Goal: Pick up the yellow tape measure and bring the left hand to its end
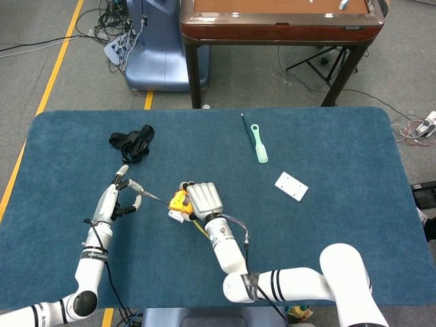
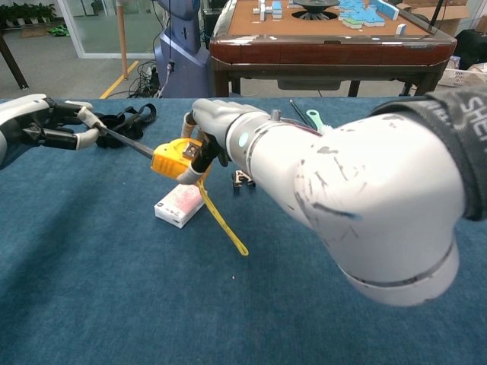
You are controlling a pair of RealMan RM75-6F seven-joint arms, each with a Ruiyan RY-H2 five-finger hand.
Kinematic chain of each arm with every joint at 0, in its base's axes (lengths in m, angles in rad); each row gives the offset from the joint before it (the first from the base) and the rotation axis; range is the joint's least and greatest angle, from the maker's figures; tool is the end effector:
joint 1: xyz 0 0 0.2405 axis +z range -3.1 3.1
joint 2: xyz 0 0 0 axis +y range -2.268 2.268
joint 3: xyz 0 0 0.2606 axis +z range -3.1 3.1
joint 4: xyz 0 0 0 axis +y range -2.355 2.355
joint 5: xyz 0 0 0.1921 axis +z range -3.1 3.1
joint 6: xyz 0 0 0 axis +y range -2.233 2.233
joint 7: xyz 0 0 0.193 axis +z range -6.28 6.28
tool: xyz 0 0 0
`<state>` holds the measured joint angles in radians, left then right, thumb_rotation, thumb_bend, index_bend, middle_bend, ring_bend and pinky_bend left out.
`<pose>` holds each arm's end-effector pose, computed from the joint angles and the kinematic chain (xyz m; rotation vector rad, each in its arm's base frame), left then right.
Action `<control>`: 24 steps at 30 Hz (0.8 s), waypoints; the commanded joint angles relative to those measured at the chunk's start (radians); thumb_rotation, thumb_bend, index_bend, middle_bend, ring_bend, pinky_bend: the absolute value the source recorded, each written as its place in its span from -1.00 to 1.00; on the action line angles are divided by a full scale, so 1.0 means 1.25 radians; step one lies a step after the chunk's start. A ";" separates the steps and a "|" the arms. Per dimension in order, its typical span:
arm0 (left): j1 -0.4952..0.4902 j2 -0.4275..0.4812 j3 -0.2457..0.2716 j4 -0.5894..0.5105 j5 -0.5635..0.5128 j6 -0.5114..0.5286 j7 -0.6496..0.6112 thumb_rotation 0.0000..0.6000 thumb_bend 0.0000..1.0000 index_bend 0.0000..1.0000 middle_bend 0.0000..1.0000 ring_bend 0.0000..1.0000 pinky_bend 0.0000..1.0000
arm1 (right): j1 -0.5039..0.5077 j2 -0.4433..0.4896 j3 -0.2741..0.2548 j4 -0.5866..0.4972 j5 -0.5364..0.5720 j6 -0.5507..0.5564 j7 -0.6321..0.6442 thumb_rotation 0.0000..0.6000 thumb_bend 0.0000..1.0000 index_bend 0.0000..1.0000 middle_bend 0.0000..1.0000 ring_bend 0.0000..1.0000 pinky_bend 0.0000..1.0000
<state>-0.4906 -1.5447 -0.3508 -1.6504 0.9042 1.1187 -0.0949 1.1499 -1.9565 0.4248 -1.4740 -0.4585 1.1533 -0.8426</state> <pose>-0.2034 0.3646 0.0297 -1.0666 -1.6575 -1.2934 0.0229 -0.3791 -0.1110 1.8300 -1.1333 0.8916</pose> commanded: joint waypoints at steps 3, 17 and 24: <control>0.002 0.006 0.002 -0.004 0.000 -0.009 -0.008 1.00 0.00 0.11 -0.96 -1.00 -1.00 | 0.002 0.004 -0.001 -0.001 0.005 -0.003 -0.004 1.00 0.58 0.40 0.40 0.36 -0.20; 0.010 0.033 0.004 -0.014 0.001 -0.019 -0.024 1.00 0.06 0.23 -0.73 -1.00 -1.00 | -0.005 0.040 -0.011 -0.024 0.015 -0.019 -0.005 1.00 0.58 0.40 0.40 0.36 -0.20; 0.022 0.055 0.010 -0.015 0.007 -0.022 -0.037 1.00 0.06 0.23 -0.72 -1.00 -1.00 | -0.028 0.088 -0.039 -0.059 0.001 -0.032 0.006 1.00 0.58 0.40 0.40 0.36 -0.20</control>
<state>-0.4642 -1.4783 -0.3405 -1.6688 0.9110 1.0915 -0.1406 1.1226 -1.8572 0.3841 -1.5382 -0.4525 1.1178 -0.8396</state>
